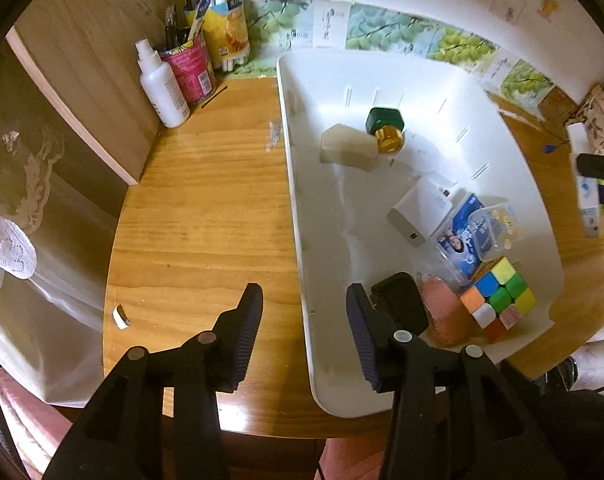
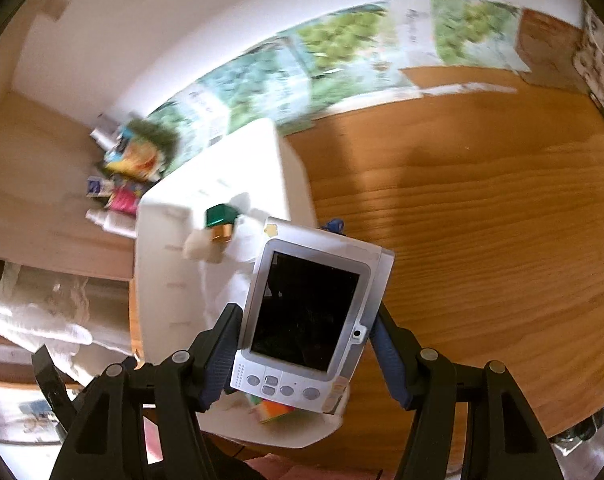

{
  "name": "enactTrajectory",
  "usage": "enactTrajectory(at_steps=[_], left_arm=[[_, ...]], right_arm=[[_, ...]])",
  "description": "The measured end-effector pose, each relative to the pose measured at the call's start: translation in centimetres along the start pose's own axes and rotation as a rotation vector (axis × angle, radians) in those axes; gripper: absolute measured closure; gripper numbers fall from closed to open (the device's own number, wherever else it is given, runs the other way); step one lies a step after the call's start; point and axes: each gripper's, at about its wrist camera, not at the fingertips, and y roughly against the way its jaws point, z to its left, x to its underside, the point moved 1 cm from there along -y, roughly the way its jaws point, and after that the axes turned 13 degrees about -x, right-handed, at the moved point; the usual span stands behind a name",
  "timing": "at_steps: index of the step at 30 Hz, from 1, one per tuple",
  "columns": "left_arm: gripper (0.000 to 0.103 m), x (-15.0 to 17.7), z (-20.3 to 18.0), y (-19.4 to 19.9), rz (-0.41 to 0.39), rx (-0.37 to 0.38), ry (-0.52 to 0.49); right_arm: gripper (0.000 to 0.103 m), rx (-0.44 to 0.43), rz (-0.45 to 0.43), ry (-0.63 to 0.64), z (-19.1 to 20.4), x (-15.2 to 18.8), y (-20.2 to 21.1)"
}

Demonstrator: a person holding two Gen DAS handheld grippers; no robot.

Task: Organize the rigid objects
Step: 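Carry the white device into the tray and release it, then lower the tray onto the table with the left tool and release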

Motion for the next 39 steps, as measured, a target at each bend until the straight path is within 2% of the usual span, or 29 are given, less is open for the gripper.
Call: enactTrajectory(at_steps=[4,9,12,15,20,28,34,39], left_arm=[[0.049,0.4,1.0,0.6,-0.060,0.032,0.040],[0.049,1.2,2.0,1.4,-0.119,0.041,0.111],[0.042,1.6,2.6,2.1,-0.151,0.057,0.156],[0.041,1.9,2.7,2.9,-0.187,0.058,0.172],[0.040,2.1,1.8,4.4,-0.224,0.063,0.174],[0.034,1.5,-2.1,7.1,-0.301,0.009,0.152],[0.028,0.8,-7.8,9.4,-0.363,-0.068,0.185],[0.027,0.2,-12.7,11.1,-0.410,-0.109,0.192]], right_arm=[[0.039,0.008,-0.007,0.057,2.0,1.5,-0.7],[0.039,0.017,0.000,0.120,3.6,3.1,-2.3],[0.039,0.011,0.006,0.149,4.4,3.8,-3.2],[0.039,0.005,0.006,0.166,4.8,4.3,-3.8],[0.038,-0.062,-0.023,0.176,4.7,4.6,-3.4],[0.023,-0.022,-0.133,0.256,3.4,4.8,-0.6],[0.022,0.001,-0.232,0.299,-0.2,5.7,4.1],[0.020,0.025,-0.296,0.296,-4.1,6.2,8.4]])
